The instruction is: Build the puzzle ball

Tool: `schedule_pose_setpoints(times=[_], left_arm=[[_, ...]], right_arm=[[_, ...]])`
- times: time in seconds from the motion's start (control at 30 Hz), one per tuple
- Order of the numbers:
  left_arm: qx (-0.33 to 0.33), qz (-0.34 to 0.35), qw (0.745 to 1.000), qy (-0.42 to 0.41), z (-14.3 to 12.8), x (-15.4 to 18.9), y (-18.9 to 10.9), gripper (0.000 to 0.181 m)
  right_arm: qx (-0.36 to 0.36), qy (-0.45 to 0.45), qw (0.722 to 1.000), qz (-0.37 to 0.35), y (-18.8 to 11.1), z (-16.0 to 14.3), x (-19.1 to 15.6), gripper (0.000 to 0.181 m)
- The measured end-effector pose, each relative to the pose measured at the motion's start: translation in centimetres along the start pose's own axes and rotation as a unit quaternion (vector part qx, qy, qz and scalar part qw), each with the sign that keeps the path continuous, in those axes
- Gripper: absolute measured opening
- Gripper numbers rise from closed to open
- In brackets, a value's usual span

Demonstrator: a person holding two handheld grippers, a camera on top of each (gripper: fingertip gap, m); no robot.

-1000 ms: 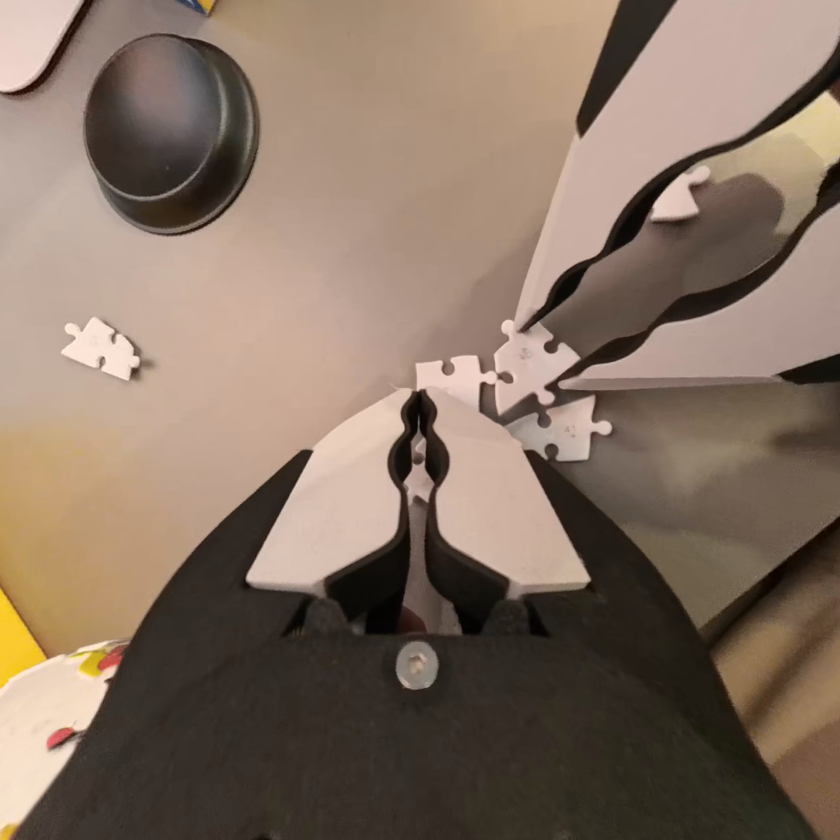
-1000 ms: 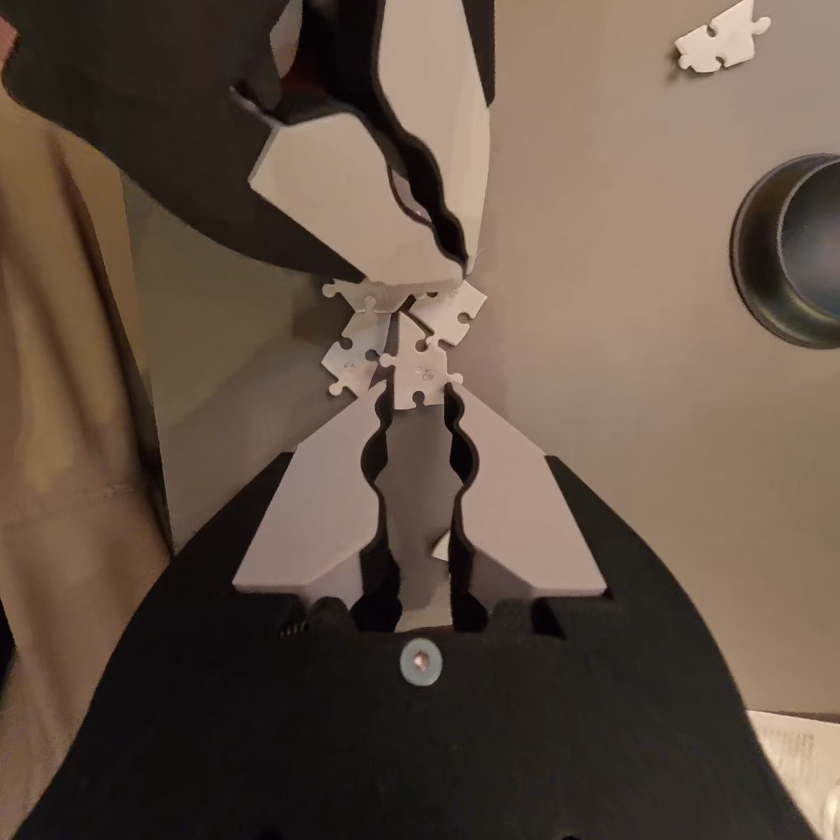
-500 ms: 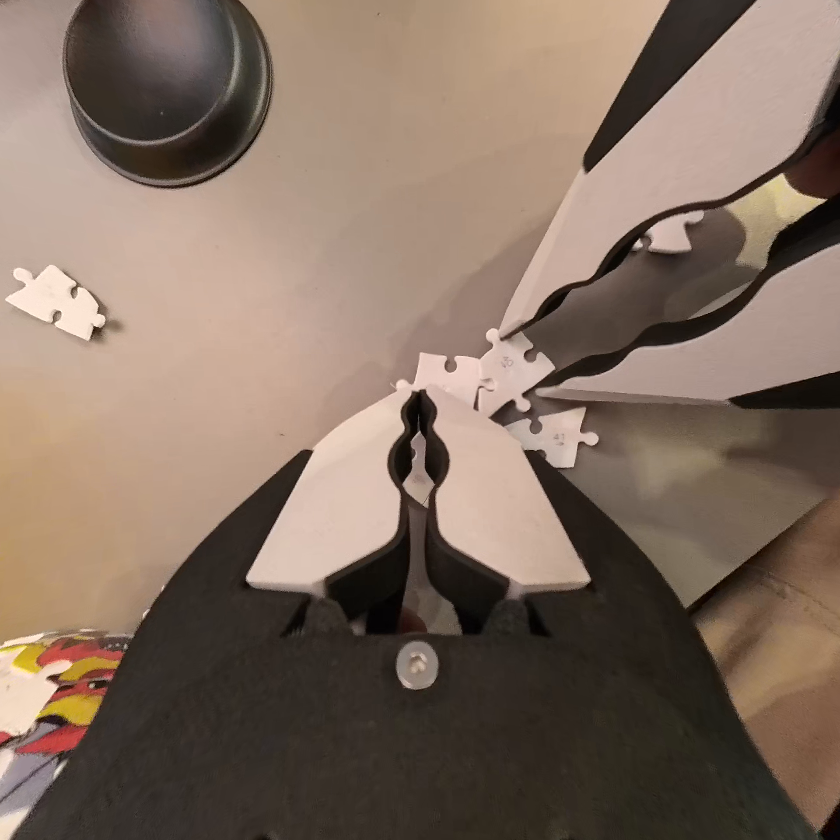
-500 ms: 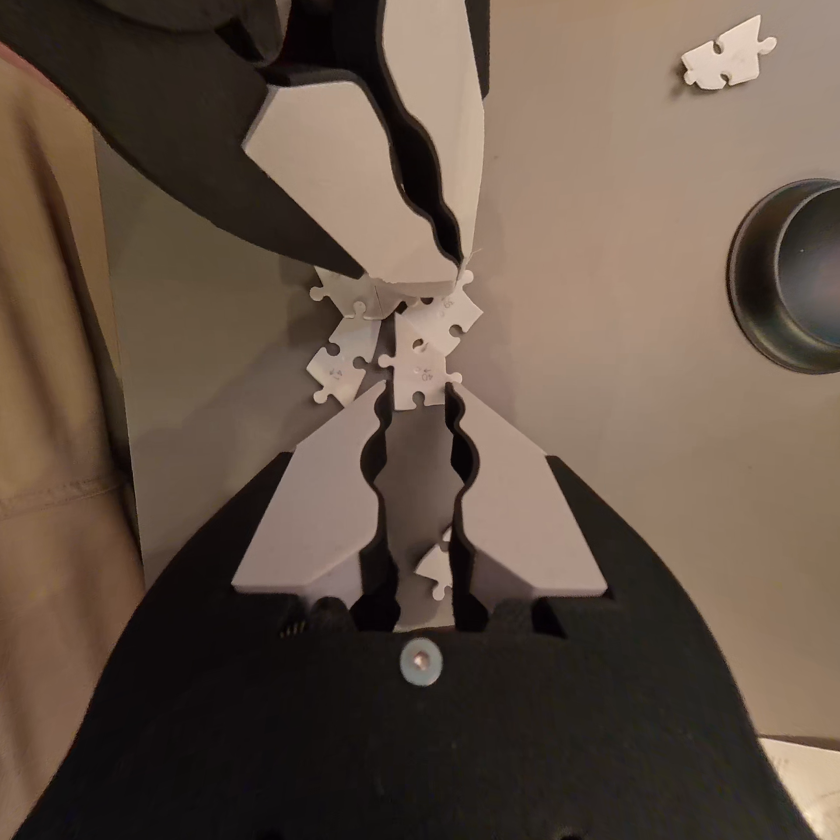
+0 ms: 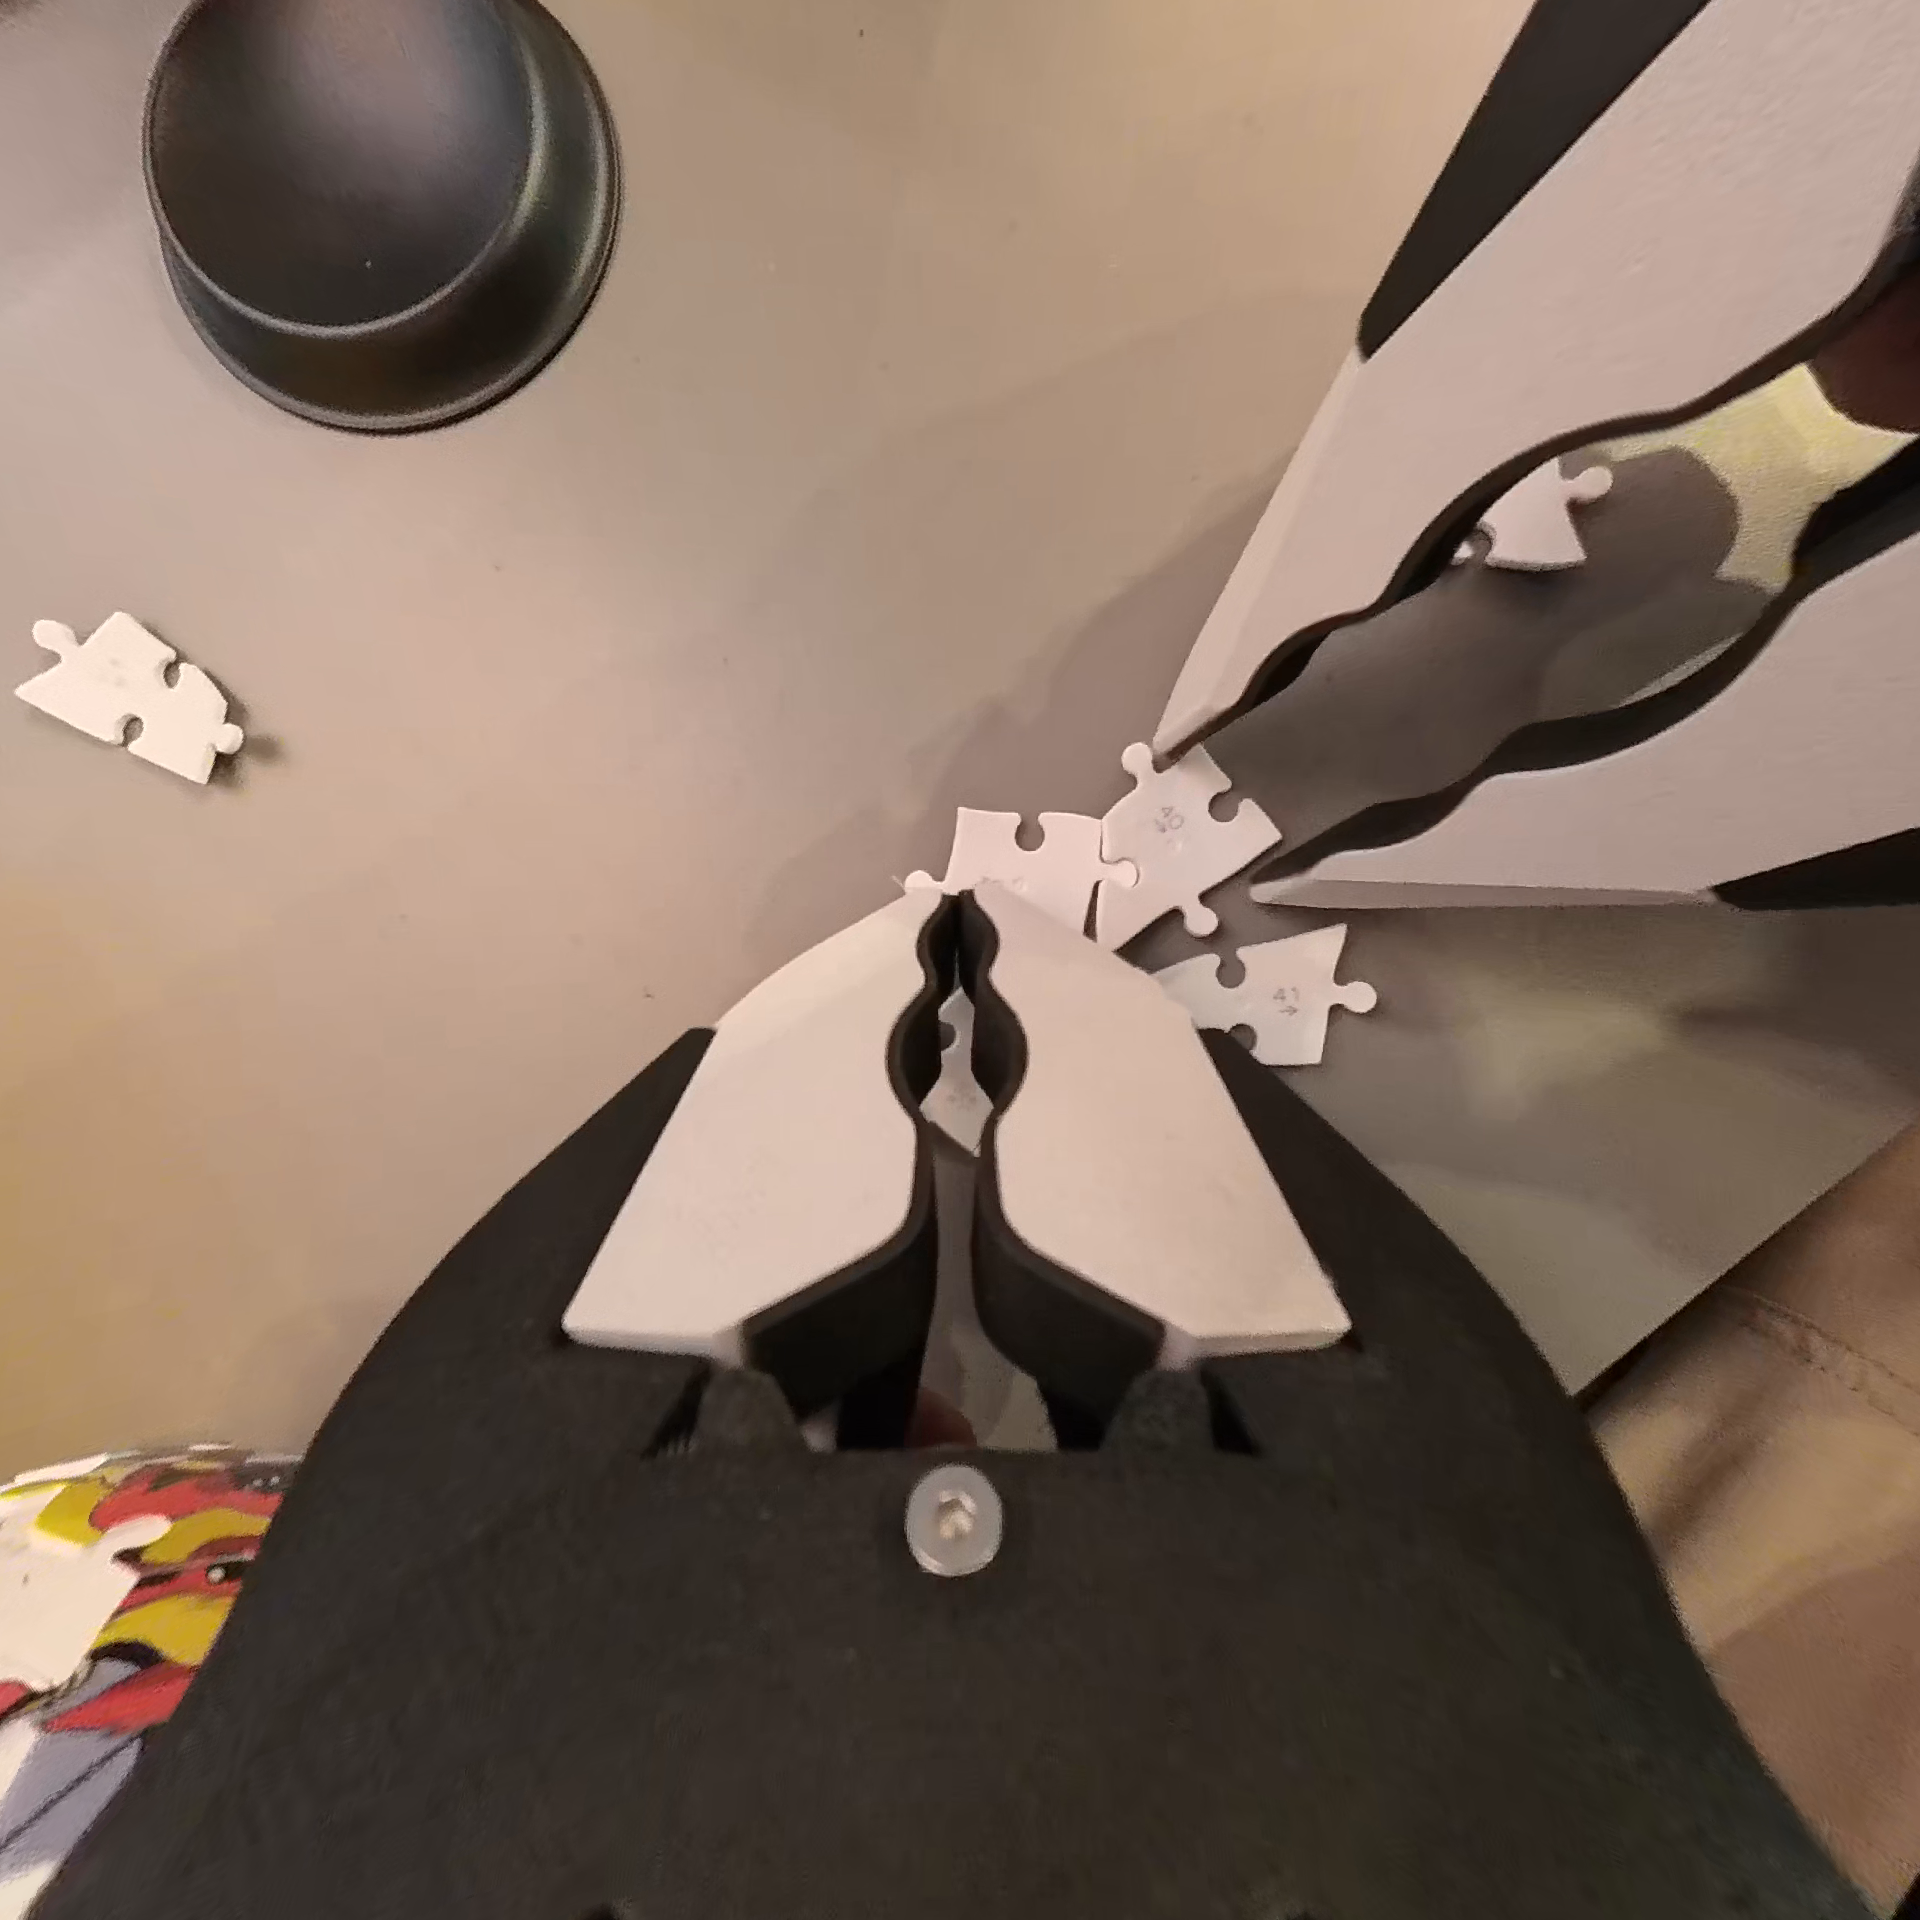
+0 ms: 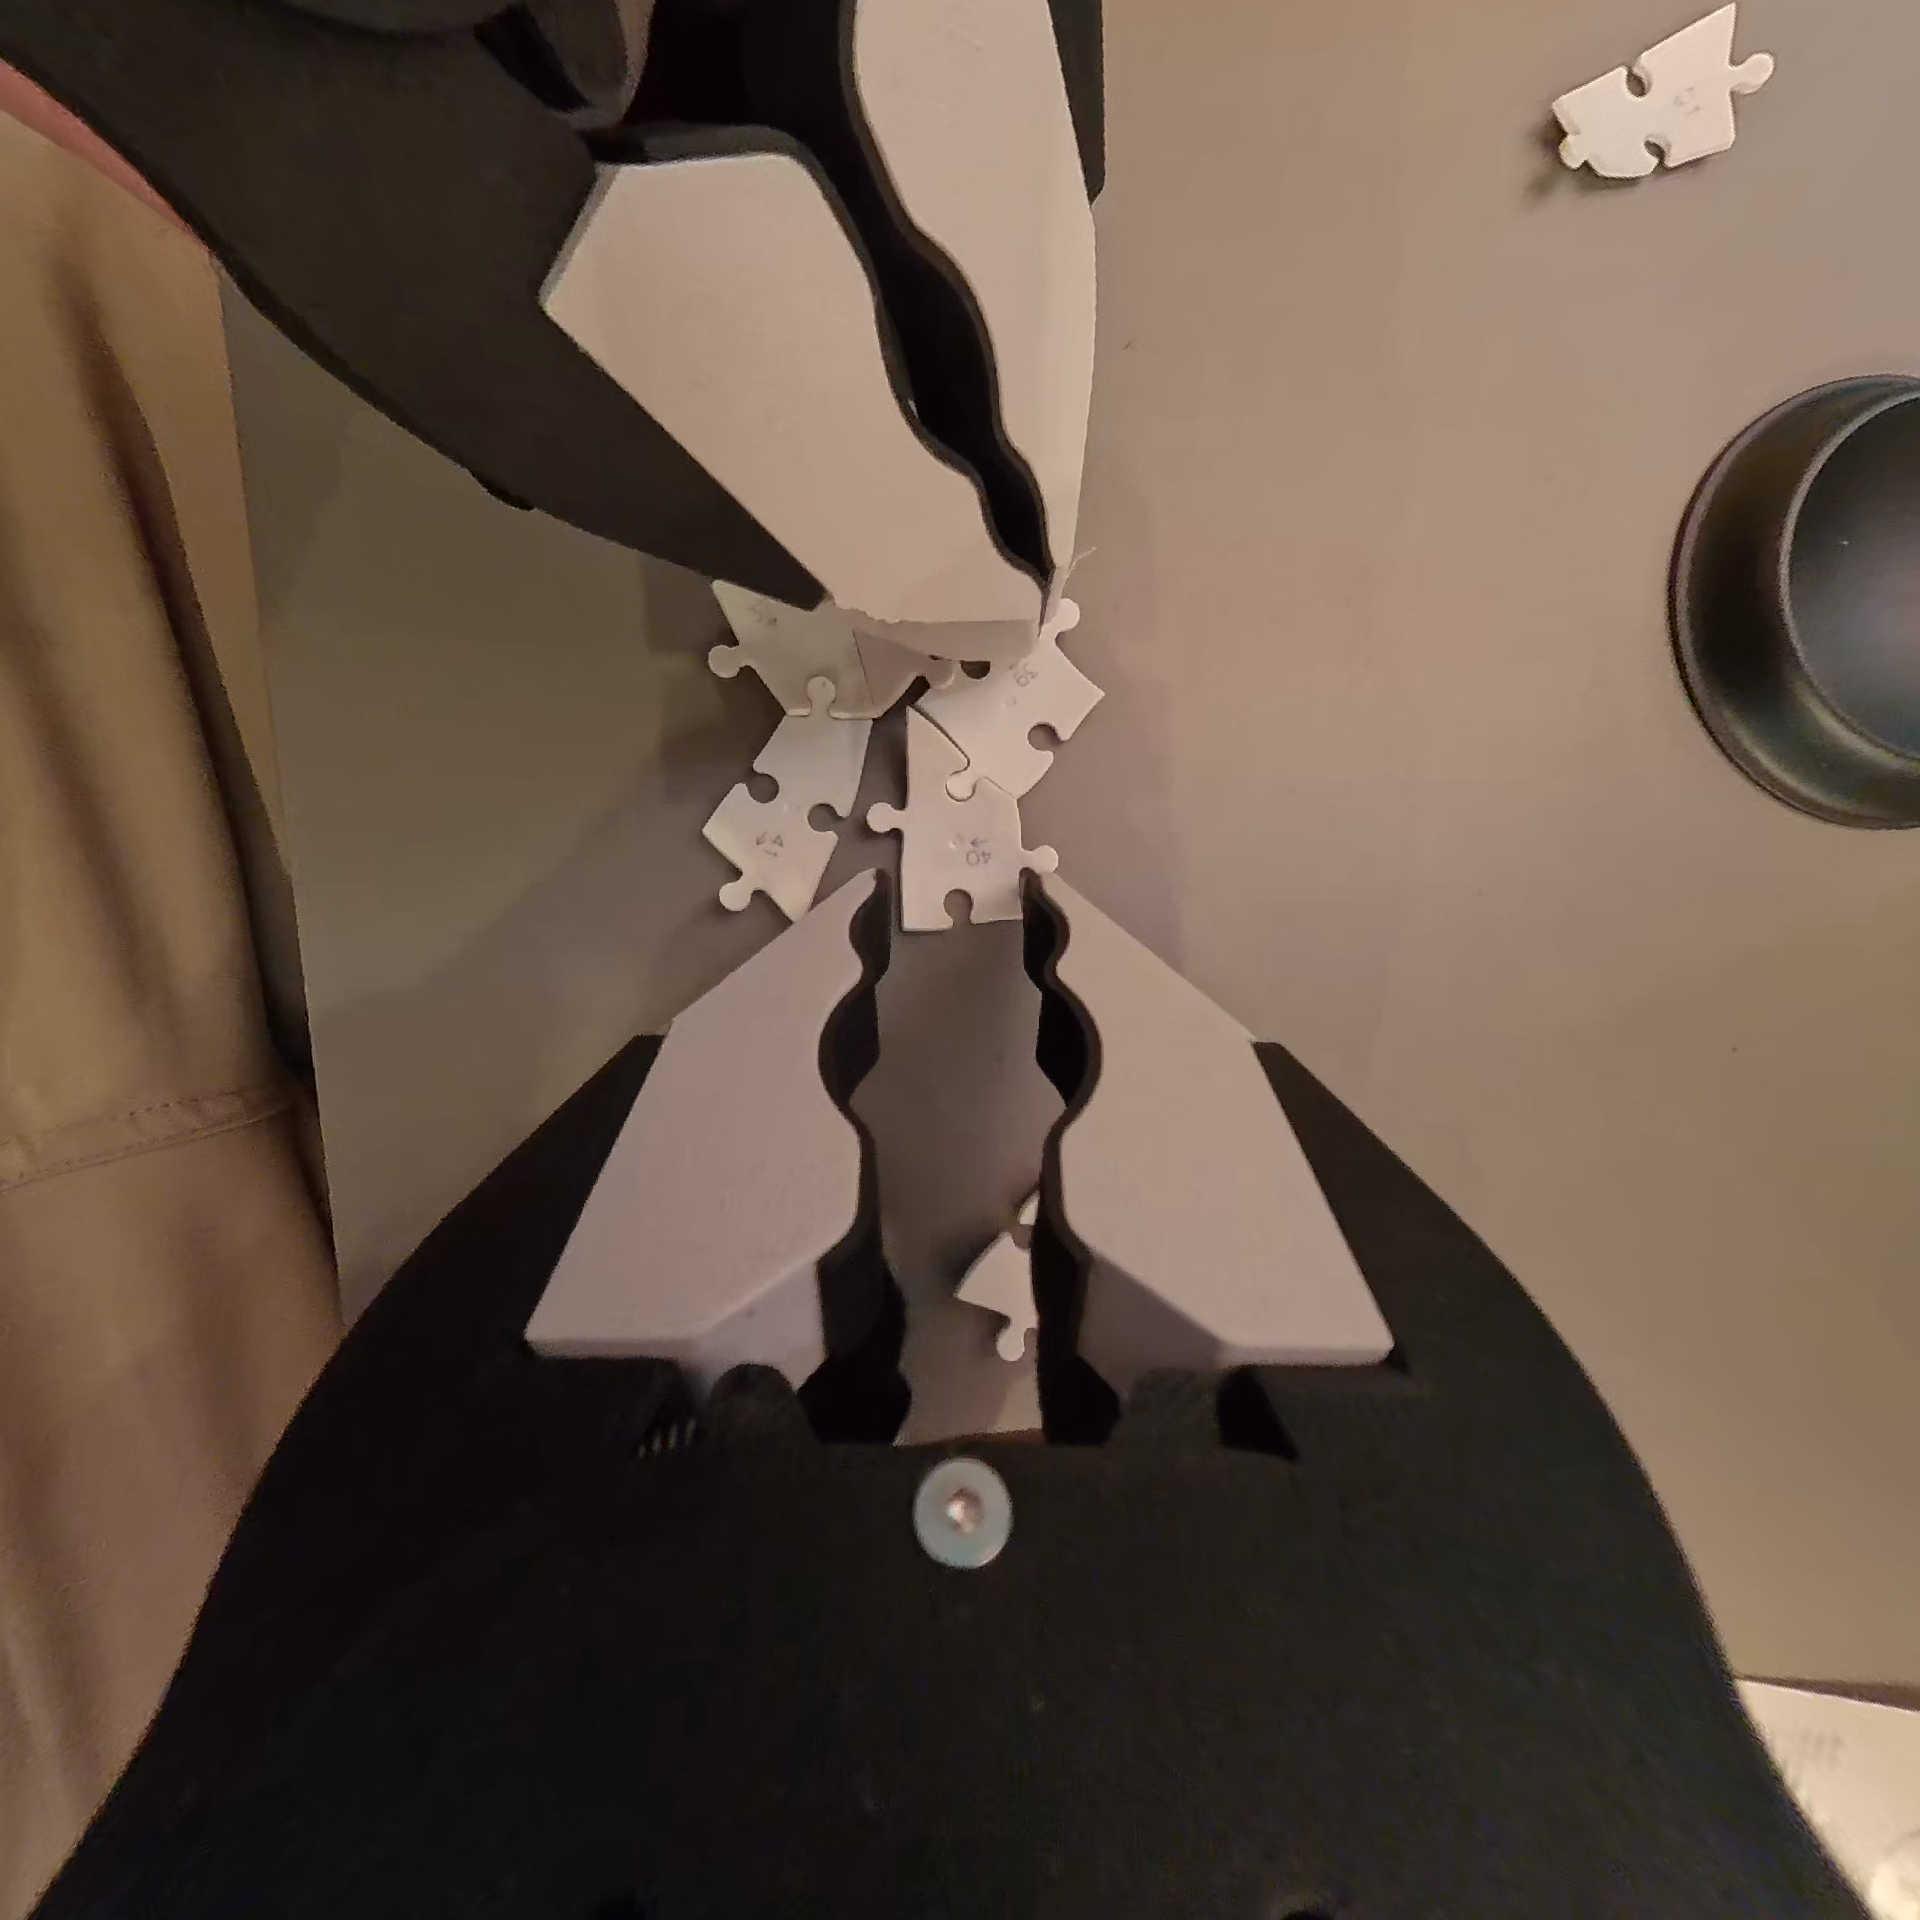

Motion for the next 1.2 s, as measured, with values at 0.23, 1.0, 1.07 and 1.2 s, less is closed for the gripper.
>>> schedule_pose_setpoints(times=[0.23, 1.0, 1.07, 1.2], left_arm=[[0.019, -0.055, 0.998, 0.003, 0.5, 1.5, -0.3, 0.000], [-0.002, -0.034, 0.999, 0.040, 0.2, 1.7, 0.5, 0.000], [-0.005, -0.043, 0.999, 0.023, 0.1, 1.8, 0.2, 0.000], [-0.001, -0.038, 0.999, 0.036, 0.4, 1.9, 0.0, 0.000]], right_arm=[[0.042, 0.018, 0.999, 0.013, -0.8, 0.9, 0.0, 0.023], [0.076, 0.079, 0.993, 0.036, 1.1, 0.8, 1.0, 0.000], [0.081, 0.077, 0.993, 0.031, 1.2, 0.9, 1.0, 0.000], [0.090, 0.089, 0.991, 0.042, 1.2, 0.8, 1.1, 0.000]])
Point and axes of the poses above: each gripper's, where its closed fingertips meet, y out along the fingers, z out of its top, x = y × z across the jaws, the point moved 5 cm from there along -y, back along the fingers
